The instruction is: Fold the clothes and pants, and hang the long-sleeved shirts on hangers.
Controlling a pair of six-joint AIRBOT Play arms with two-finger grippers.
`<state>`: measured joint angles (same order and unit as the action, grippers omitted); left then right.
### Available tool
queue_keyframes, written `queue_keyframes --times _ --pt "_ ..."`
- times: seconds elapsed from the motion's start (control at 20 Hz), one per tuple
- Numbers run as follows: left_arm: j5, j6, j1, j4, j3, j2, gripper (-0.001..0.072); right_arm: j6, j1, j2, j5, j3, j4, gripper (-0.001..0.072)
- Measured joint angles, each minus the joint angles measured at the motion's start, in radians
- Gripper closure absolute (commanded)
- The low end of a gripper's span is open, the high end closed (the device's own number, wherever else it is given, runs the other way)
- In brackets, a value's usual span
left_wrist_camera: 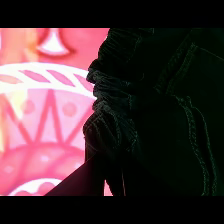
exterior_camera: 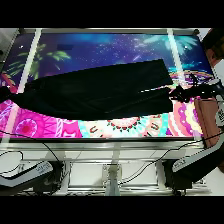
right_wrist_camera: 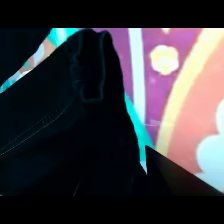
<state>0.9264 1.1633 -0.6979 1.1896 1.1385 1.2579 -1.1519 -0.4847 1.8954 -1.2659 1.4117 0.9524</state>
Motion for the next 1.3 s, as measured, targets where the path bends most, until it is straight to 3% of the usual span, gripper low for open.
queue_keyframes --times 0.05,0.1,0.15,0.2,0.5,0.7,0.9,1.3 --pt "0.000 0.000 0.000 0.000 0.000 0.000 0.0642 0.012 0.014 0.003 0.011 0.000 -0.005 0.0340" --pt "-0.001 0.000 0.000 -0.001 0.000 0.000 0.0642 0.021 0.026 0.006 0.019 0.000 -0.005 0.0406" --pt "-0.002 0.000 0.000 -0.002 0.000 0.000 0.0642 0.028 0.039 0.008 0.033 0.000 -0.005 0.0500" --pt "-0.002 0.000 0.000 -0.002 0.000 0.000 0.0642 0.034 0.053 0.010 0.043 -0.001 -0.003 0.0696" --pt "0.000 0.008 0.000 -0.001 0.011 -0.006 0.0646 0.040 0.071 0.006 0.006 0.076 0.102 0.0692" --pt "0.017 0.100 0.000 0.076 0.077 -0.018 0.0647 -0.044 0.040 -0.006 -0.075 0.244 0.160 0.0693" --pt "0.111 0.199 0.001 0.204 0.124 -0.014 0.0647 -0.107 0.008 -0.008 -0.198 0.352 0.216 0.0693" --pt "0.338 0.244 0.000 0.338 0.124 0.092 0.0646 -0.137 -0.004 -0.002 -0.278 0.350 0.322 0.0692"
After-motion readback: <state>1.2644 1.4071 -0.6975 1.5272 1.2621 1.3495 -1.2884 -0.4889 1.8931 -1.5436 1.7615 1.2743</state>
